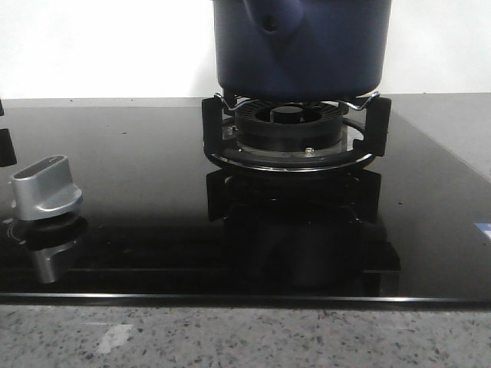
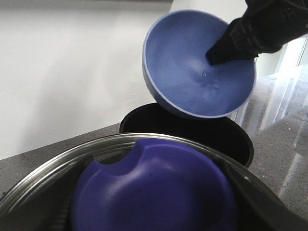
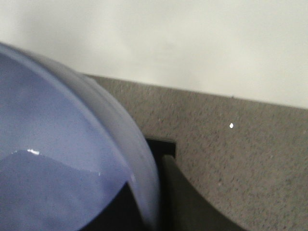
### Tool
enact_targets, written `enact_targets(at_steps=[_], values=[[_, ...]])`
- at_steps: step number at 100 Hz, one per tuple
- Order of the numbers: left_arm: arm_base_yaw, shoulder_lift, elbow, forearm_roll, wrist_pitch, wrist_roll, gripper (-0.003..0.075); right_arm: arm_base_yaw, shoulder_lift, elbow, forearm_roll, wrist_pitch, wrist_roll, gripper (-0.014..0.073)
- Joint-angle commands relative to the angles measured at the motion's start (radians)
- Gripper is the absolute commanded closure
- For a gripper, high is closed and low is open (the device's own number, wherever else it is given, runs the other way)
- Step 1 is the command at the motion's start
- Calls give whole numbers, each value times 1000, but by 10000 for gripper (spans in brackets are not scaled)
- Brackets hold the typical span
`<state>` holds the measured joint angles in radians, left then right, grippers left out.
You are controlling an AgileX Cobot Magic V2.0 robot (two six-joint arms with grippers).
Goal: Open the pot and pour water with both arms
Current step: 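Tilt the bowl with the right gripper to pour water into the pot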
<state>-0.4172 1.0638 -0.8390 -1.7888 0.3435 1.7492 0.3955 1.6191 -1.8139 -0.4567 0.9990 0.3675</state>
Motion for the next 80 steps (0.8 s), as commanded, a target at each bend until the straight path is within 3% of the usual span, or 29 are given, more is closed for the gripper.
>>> enact_targets(at_steps=[1,30,80], values=[[2,-25,-35,-83,37,-5,384,8,-42,-33,-107,-90,26,638],[2,-25,-35,-83,37,-5,384,27,-12,-33,-207,-84,40,638],[2,-25,-35,-83,33,-1,384,164,34,-33,-589,-3,74,638]])
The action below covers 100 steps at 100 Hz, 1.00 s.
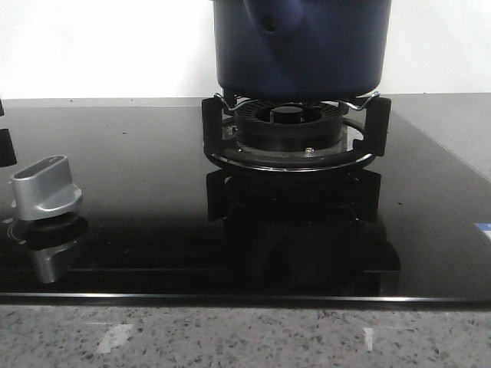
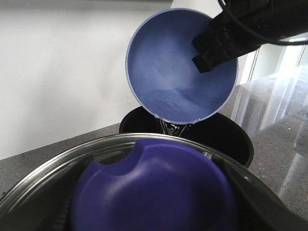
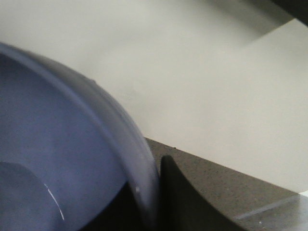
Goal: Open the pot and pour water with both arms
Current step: 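Tilt the bowl with the right gripper to pour water into the pot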
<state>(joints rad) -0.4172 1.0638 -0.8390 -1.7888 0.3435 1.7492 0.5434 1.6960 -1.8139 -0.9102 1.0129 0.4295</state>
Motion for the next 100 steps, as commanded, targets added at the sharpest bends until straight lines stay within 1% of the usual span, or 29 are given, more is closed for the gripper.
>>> enact_targets(at_steps=[1,8,26,85,100], values=[[2,-25,-35,-83,33,-1,384,17,-42,-33,-136,-17,12,638],[2,-25,-35,-83,33,-1,384,22,-41,-26,-161,-17,12,638],[2,-25,-35,-83,33,0,384,52,-41,-5,-323,11,68,639],[2,-25,-35,-83,33,0,384,157,-41,-5,-666,-2,73,639],[2,-25,-35,-83,33,0,384,164,-43,-5,-758,-2,73,639]])
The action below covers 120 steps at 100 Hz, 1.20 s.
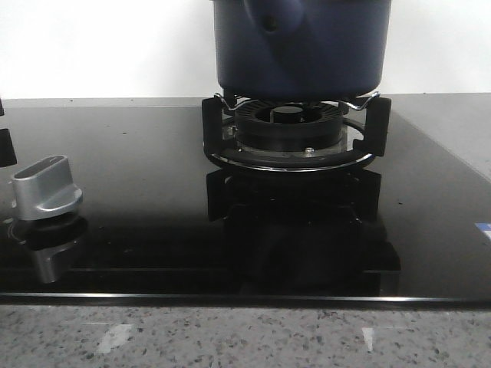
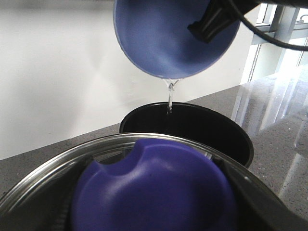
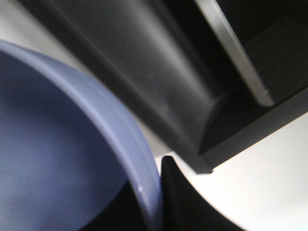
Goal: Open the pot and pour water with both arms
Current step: 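Tilt the bowl with the right gripper to pour water into the pot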
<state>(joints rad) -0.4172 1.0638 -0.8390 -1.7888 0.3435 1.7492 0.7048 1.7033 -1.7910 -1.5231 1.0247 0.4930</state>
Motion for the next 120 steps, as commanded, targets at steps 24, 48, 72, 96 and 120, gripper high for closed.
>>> enact_targets(at_steps=[24,48,72,96,120], values=[[2,-25,-35,-83,33,1,384,5,-50,-28,-174,-13,10,640],[2,-25,-35,-83,33,3,384,5,-50,-28,-226,-40,10,640],[2,-25,-35,-83,33,3,384,16,-51,-28,-281,-39,10,640],[2,-25,-35,-83,33,3,384,27,-51,-28,-53,68,10,641],[2,-25,-35,-83,33,3,384,-19,-51,-28,331,142,10,641]])
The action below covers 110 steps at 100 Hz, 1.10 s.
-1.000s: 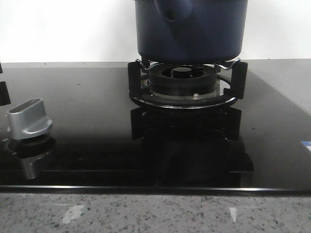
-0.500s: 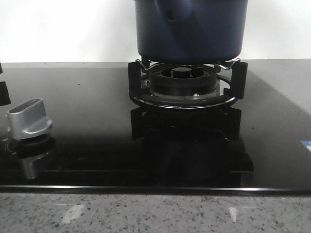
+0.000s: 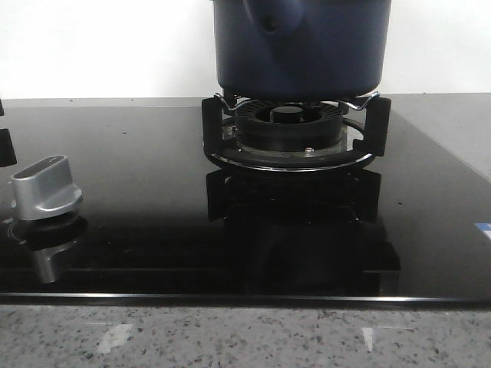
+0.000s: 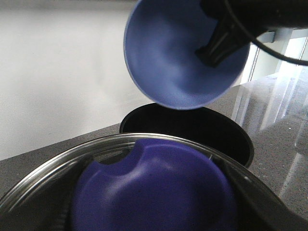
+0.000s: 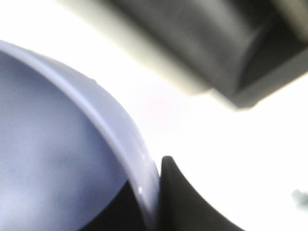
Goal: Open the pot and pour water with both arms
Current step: 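Tilt the bowl with the right gripper to pour water into the pot, then lower the empty bowl back onto the counter with the right gripper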
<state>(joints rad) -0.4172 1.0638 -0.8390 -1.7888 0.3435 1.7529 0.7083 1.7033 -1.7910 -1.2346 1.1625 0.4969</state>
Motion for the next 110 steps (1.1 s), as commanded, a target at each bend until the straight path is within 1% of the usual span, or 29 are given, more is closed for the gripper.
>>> enact_targets(at_steps=[1,17,29,38,48,53,61,66,69,70,71,79,88,92,96,110], values=[[2,-25,-35,-83,33,-1,384,-23,-51,-28,59,7,6,641],[2,-25,-35,-83,33,-1,384,-71,-58,-34,221,18,6,641],[2,-25,-35,-83,33,-1,384,-120,-95,-34,307,-17,6,642],[2,-25,-35,-83,33,-1,384,-183,-150,-35,384,-54,6,642],[2,-25,-35,-83,33,-1,384,-294,-225,-35,508,-83,6,642],[2,-25,-35,-83,33,-1,384,-380,-265,-33,575,-90,0,643],[2,-25,-35,-83,33,-1,384,-510,-311,-16,681,-99,-50,647],[2,-25,-35,-83,33,-1,384,-597,-334,7,760,-99,-93,669],[2,-25,-35,-83,33,-1,384,-648,-345,31,804,-99,-113,668],[2,-25,-35,-83,33,-1,384,-685,-353,43,827,-99,-122,668],[2,-25,-35,-83,33,-1,384,-685,-353,49,838,-99,-127,668],[2,-25,-35,-83,33,-1,384,-820,-373,143,973,-108,-165,668],[2,-25,-35,-83,33,-1,384,-917,-399,302,1147,-176,-190,668],[2,-25,-35,-83,33,-1,384,-937,-408,366,1205,-209,-204,668],[2,-25,-35,-83,33,-1,384,-953,-414,438,1235,-227,-216,668],[2,-25,-35,-83,33,-1,384,-964,-419,624,1258,-236,-242,668]])
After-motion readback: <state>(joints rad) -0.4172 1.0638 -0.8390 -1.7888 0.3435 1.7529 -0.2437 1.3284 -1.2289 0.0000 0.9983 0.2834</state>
